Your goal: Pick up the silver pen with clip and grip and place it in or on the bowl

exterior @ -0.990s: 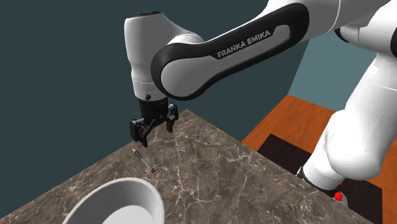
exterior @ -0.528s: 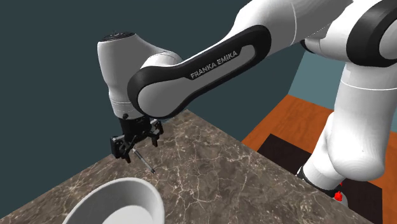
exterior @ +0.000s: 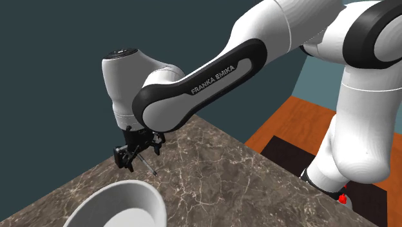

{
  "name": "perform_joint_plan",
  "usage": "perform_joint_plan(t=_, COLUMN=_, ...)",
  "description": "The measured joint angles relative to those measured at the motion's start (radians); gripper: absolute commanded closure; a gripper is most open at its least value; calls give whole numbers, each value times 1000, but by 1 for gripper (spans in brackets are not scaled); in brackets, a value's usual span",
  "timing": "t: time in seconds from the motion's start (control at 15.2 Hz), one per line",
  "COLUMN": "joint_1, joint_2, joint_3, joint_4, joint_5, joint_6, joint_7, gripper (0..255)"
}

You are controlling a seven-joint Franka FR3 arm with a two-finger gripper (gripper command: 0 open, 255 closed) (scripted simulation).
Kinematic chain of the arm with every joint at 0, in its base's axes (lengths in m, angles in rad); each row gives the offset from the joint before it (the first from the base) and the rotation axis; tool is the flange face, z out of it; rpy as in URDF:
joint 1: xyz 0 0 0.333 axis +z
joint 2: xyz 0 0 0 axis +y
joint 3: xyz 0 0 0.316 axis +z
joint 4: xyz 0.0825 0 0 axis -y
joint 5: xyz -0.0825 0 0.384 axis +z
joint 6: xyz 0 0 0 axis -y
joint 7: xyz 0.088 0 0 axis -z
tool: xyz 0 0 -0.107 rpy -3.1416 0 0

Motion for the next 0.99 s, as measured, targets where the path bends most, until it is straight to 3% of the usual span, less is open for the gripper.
perform_joint_plan(t=0.26, joint_1=0, joint_2=1, joint_3=0, joint_4=1, joint_5=-1, joint_6=1, joint_7=0, gripper=0)
perform_joint_plan(t=0.33, joint_1=0, joint_2=1, joint_3=0, joint_4=1, joint_5=-1, joint_6=1, joint_7=0, gripper=255)
perform_joint_plan(t=0.99, joint_1=-1, joint_2=-1, joint_3=-2, joint_4=2, joint_5=-1, joint_6=-1, joint_7=0, gripper=255)
